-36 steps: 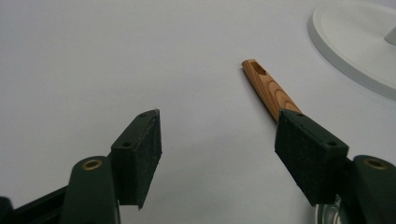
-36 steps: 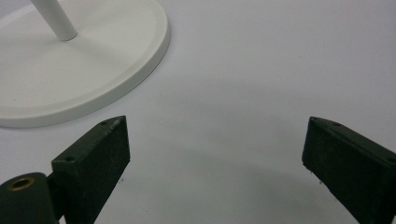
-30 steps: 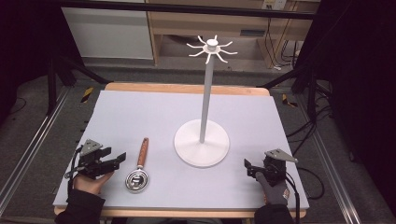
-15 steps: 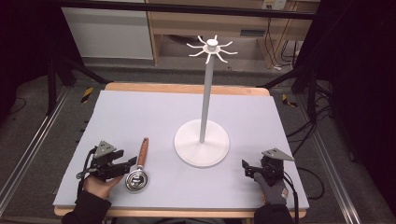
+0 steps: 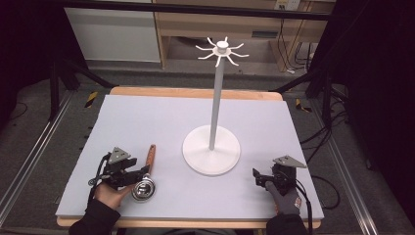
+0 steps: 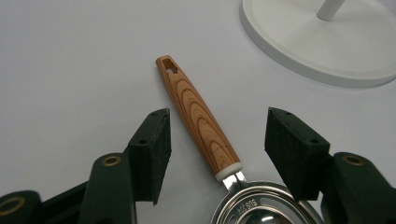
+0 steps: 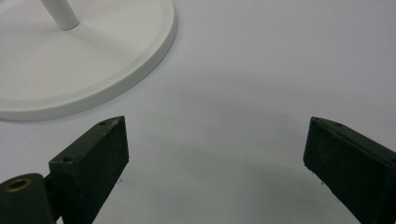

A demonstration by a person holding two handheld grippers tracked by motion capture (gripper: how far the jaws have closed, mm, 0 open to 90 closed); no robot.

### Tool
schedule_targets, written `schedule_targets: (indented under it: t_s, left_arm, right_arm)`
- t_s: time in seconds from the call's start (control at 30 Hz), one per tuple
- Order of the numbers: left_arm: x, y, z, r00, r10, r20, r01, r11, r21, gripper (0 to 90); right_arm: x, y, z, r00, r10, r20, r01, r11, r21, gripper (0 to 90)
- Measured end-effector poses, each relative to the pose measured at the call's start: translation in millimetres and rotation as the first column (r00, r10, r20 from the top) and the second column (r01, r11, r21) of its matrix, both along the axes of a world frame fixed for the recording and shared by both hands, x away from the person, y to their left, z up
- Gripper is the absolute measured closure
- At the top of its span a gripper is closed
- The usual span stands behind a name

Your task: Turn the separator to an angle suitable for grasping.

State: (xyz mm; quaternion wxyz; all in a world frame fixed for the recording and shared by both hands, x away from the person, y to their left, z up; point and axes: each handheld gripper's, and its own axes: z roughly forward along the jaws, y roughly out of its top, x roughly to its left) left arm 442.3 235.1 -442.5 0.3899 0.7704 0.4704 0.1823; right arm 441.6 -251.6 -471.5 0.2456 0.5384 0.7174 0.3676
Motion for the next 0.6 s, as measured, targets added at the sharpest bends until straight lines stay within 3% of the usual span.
schedule_targets:
  t_s: [0.37, 0.6]
  left_arm:
    - [6.8, -10.2, -7.3, 0.9993, -0.007, -0.035, 0.008, 0.9994, 0.033, 42.3]
    - [13.2, -13.9, -14.7, 0.9968, -0.008, -0.080, 0.012, 0.9985, 0.052, 50.3]
  right_arm:
    - [0.8, 2.5, -1.2, 0.9999, 0.003, -0.015, -0.003, 1.000, -0.002, 7.0]
    - [1.5, 2.6, -1.9, 0.9997, 0.007, -0.023, -0.007, 1.000, -0.005, 6.8]
